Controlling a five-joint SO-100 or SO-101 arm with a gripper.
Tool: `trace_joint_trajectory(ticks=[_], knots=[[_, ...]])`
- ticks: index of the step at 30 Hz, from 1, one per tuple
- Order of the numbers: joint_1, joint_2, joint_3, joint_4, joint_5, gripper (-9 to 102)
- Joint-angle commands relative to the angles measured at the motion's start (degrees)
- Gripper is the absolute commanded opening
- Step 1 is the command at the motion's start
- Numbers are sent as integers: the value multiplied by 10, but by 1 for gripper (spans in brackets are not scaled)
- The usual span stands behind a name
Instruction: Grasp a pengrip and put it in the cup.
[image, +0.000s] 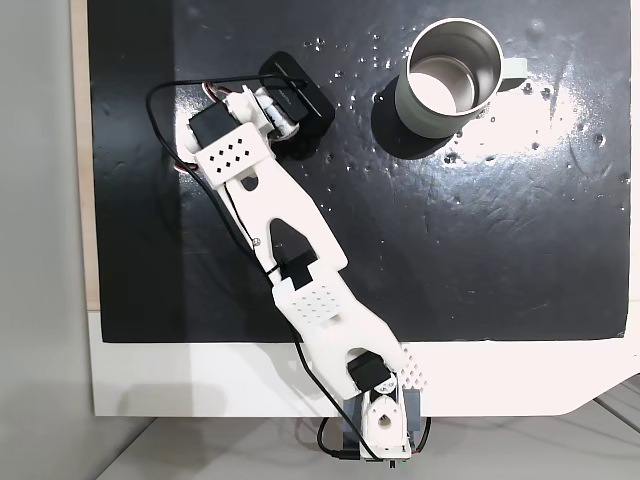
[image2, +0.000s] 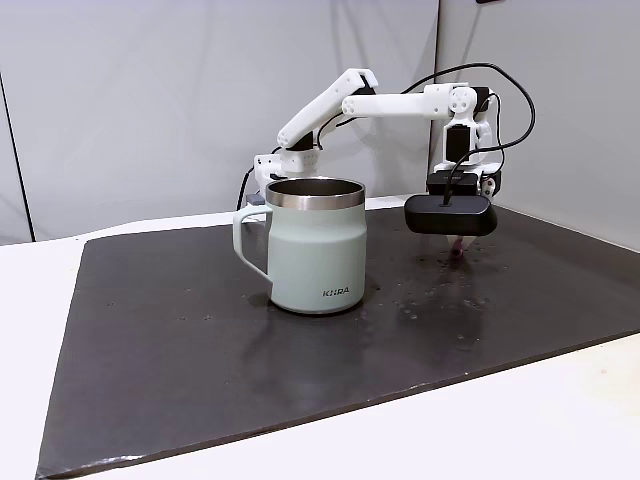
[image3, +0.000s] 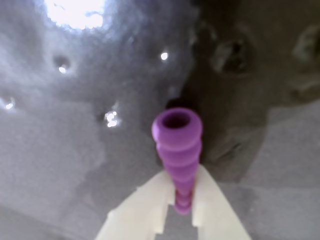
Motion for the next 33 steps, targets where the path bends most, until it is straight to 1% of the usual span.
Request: trace_joint_trajectory(ticks=[1,8,11,16,20,27,33], knots=[[-4,46,-13,18,2,0],[32,178,23,17,4,0],[63,224,23,42,-8,0],[143,280,2,107,-60,0],[231,285,-73,149,-110,0],[362,299,-124,150,-207,0],[431,270,-203,149,-255,0]])
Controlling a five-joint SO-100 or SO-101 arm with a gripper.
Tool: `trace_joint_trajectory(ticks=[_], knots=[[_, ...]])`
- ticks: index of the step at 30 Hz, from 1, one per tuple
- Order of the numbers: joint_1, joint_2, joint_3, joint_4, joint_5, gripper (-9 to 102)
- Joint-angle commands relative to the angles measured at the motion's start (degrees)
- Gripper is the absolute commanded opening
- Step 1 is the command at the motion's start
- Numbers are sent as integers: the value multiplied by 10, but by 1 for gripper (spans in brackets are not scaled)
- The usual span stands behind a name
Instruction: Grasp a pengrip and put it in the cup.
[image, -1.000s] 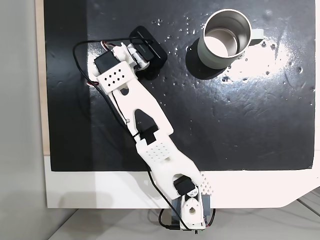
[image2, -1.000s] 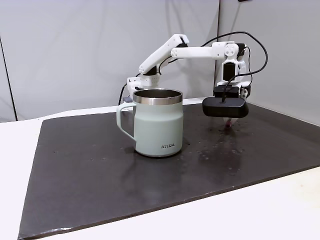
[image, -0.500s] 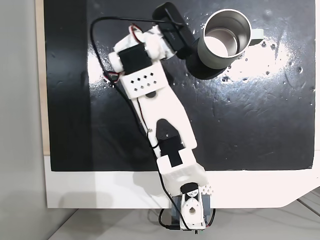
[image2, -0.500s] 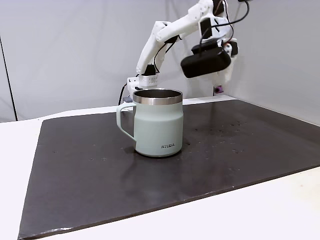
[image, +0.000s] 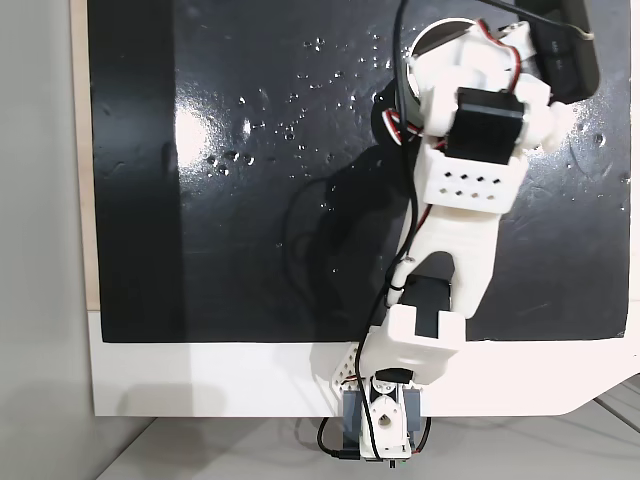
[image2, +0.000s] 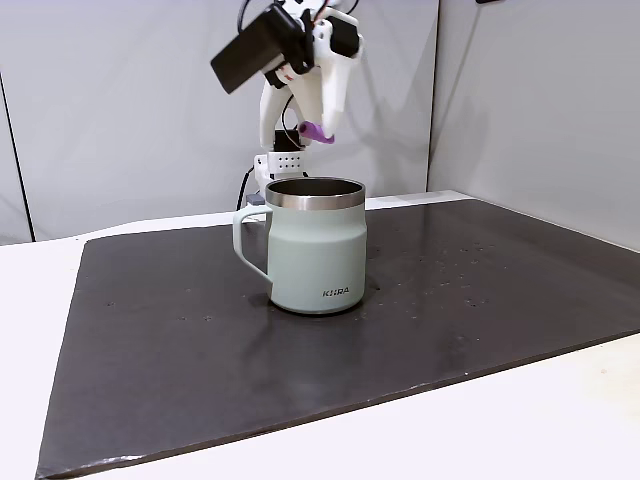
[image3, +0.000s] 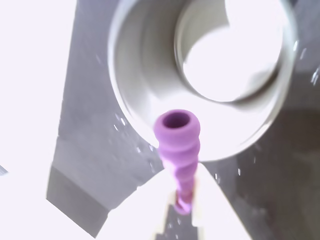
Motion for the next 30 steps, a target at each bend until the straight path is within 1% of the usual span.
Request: trace_joint_trajectory(ticks=[1,4,13,14,16,18,21,30], knots=[[36,-2,-81,7,-28,0],[44,-22,-111,6,-38,0],[35,-37,-113,9,-37,0],[34,-37,-113,10,-37,2],[32,-35,-107,11,-41,18],[30,-32,-98,11,-47,26],[30,-32,-94,11,-47,28],[32,-28,-91,11,-47,28]])
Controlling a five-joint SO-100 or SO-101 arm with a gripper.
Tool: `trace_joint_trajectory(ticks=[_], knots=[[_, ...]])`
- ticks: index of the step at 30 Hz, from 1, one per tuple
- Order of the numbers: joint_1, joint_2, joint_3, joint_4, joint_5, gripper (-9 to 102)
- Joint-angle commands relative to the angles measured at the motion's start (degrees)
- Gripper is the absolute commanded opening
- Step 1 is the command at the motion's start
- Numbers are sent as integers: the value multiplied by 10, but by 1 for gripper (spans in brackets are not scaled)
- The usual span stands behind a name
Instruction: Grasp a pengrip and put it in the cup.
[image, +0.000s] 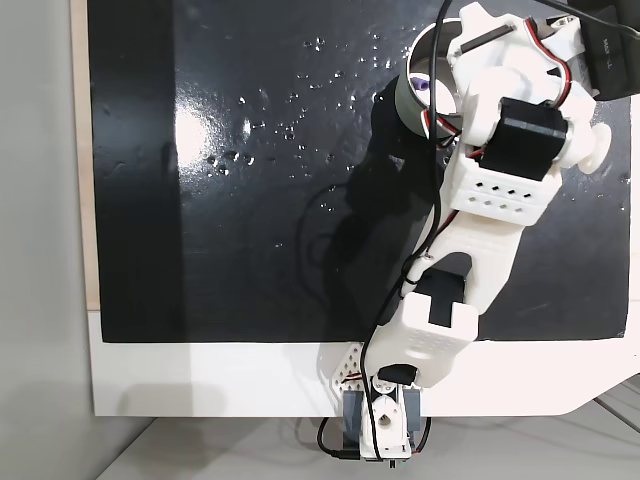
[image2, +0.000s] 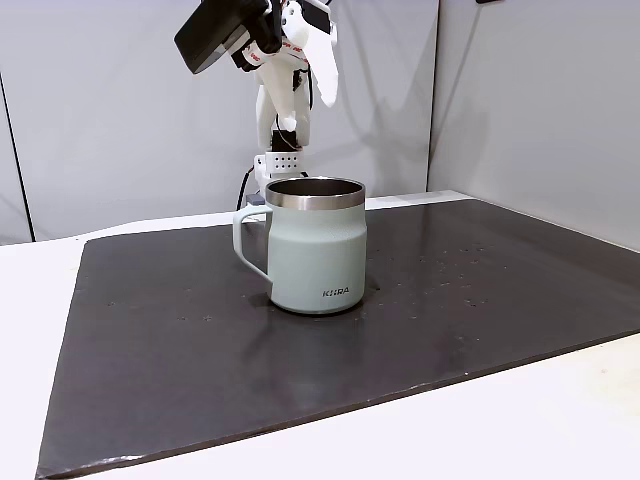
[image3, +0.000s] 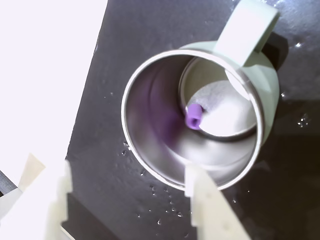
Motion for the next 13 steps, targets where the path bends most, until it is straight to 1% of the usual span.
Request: trace_joint_trajectory(ticks=[1,13], knots=[[-4,16,-12,11,-6,28],[-7,23,-12,11,-7,28]])
